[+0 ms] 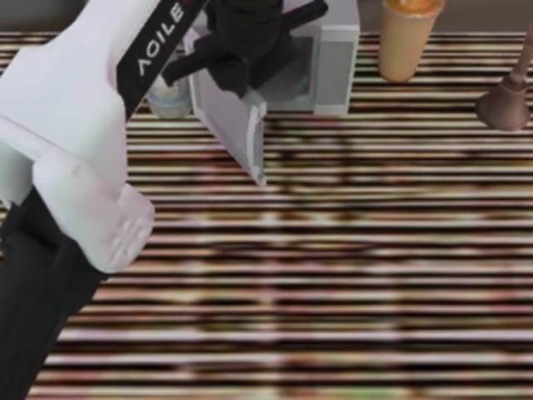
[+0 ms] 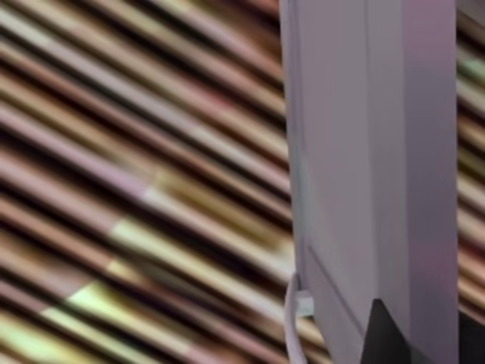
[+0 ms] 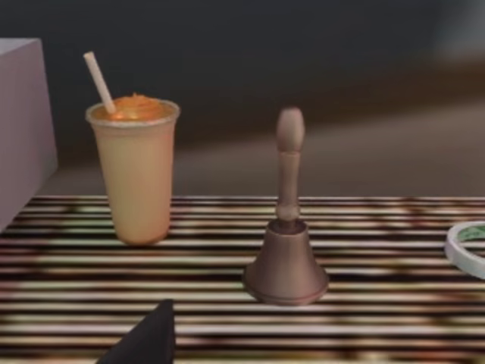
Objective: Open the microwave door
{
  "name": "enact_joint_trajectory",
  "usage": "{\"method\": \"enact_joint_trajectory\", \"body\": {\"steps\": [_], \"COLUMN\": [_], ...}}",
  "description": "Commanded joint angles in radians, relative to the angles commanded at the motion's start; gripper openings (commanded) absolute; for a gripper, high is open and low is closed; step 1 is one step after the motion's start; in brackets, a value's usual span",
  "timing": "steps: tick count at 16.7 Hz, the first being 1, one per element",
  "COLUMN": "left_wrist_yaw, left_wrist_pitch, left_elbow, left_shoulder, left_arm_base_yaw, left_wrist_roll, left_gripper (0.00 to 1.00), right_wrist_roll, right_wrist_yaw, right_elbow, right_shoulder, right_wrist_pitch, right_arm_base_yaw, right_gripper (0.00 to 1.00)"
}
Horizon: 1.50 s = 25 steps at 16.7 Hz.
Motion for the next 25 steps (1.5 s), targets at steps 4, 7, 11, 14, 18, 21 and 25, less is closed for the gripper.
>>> {"method": "enact_joint_trajectory", "body": {"steps": [4, 7, 11, 14, 18, 21, 25], "left_wrist_yaw": [0.003, 0.003, 0.003, 0.003, 0.002, 0.002, 0.002], "left_wrist_pitch": [0.018, 0.010, 0.026, 0.059, 0.111, 0.148, 0.188], "left_elbow": [0.122, 0.096, 0.024, -0.043, -0.145, -0.220, -0.302], "left_shoulder": [0.063, 0.072, 0.055, 0.020, -0.033, -0.071, -0.113], "left_arm_base_yaw": [-0.006, -0.003, 0.001, 0.003, 0.005, 0.006, 0.008], "left_wrist_roll": [0.002, 0.002, 0.002, 0.003, 0.005, 0.006, 0.007], "left_gripper": [0.00, 0.00, 0.00, 0.00, 0.00, 0.00, 0.00], "right_wrist_roll": [0.000, 0.000, 0.000, 0.000, 0.000, 0.000, 0.000], "right_wrist_yaw": [0.000, 0.000, 0.000, 0.000, 0.000, 0.000, 0.000], "right_elbow": [0.000, 0.000, 0.000, 0.000, 0.000, 0.000, 0.000], "right_shoulder": [0.000, 0.000, 0.000, 0.000, 0.000, 0.000, 0.000], "right_wrist_pitch": [0.000, 0.000, 0.000, 0.000, 0.000, 0.000, 0.000], "right_arm_base_yaw": [0.000, 0.000, 0.000, 0.000, 0.000, 0.000, 0.000], "right_gripper": [1.00, 1.00, 1.00, 1.00, 1.00, 1.00, 1.00]}}
